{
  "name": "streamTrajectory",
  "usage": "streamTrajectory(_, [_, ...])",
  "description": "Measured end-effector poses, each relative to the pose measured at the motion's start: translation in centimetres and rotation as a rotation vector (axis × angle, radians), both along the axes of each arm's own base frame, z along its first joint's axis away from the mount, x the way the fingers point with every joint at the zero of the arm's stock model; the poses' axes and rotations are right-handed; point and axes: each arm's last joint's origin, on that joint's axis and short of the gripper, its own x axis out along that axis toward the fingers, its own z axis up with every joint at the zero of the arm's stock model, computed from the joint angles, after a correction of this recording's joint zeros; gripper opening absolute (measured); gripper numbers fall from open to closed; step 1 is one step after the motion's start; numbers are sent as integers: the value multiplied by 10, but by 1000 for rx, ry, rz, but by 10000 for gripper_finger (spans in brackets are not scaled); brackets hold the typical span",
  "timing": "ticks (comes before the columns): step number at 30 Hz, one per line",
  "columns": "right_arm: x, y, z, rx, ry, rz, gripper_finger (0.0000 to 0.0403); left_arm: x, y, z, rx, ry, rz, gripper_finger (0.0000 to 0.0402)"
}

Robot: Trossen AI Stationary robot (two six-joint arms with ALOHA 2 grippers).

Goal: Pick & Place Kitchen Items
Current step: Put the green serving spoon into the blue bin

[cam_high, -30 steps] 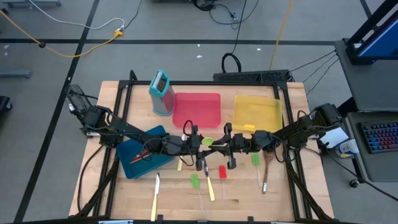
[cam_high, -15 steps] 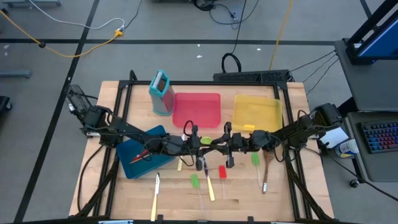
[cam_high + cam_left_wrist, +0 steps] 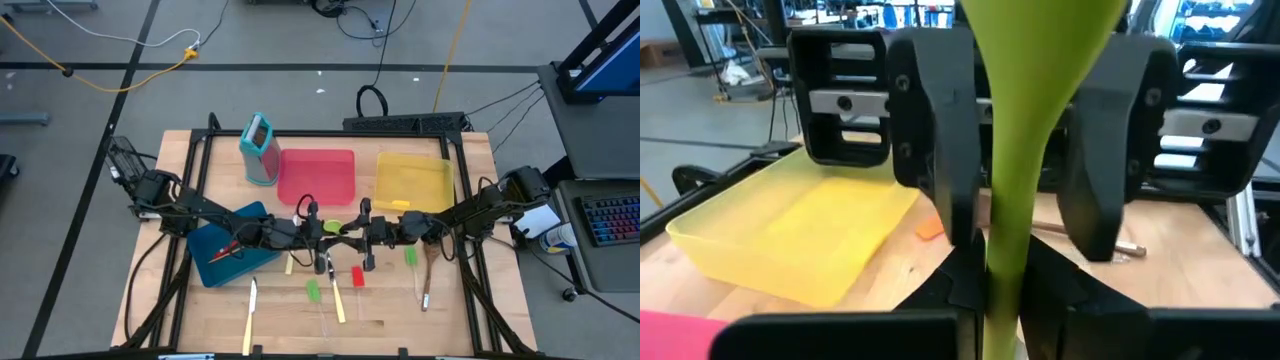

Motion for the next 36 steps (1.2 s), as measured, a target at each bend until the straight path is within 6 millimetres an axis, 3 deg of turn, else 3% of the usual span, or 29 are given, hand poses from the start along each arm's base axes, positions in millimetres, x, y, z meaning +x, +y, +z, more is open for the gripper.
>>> streamTrajectory(6, [-1,0,0,-13,21,-2,130,-2,-5,-4,-17,48,-11,34])
streamTrajectory(14, [-1,0,-5,-25,70,-1,131,-12,-3,-5,-139,177,25,40])
streamTrajectory(19, [-1,0,-14,-48,158,-3,134,-30,-3,4,-232,299,61,34])
streamTrajectory(29, [-1,0,-14,-50,162,0,131,-81,-4,30,-426,495,161,39])
streamTrajectory(36, [-1,0,-19,-35,206,1,130,-116,-1,40,-457,638,219,44])
